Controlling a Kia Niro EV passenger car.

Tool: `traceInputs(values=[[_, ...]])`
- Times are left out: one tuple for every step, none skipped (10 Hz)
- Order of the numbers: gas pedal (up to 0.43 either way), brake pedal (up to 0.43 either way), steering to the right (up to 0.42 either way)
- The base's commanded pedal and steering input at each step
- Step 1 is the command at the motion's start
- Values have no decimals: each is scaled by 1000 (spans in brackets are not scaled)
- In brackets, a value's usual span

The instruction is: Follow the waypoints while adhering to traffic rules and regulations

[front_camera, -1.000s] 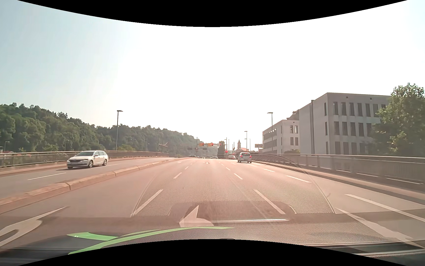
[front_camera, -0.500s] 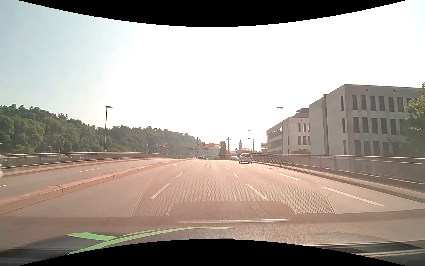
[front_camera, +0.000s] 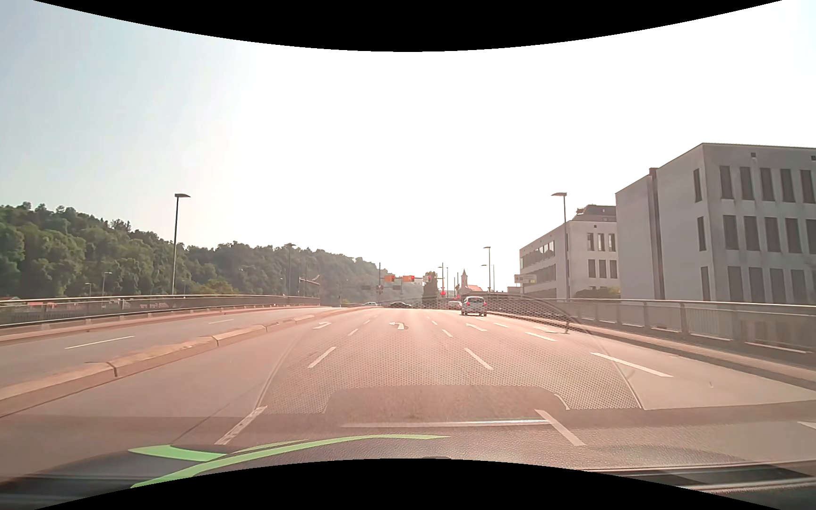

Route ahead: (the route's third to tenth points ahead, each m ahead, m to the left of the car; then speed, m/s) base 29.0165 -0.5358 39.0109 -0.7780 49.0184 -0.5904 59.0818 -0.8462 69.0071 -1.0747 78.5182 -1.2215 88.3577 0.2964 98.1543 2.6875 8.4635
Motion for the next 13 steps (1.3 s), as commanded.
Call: traceInputs(values=[[59,0,-6],[59,0,-6],[59,0,-6],[67,0,-6],[67,0,-5],[67,0,-4],[67,0,-4],[79,0,-3],[79,0,-1],[79,0,-1],[79,0,-1],[79,0,0],[79,0,1]])
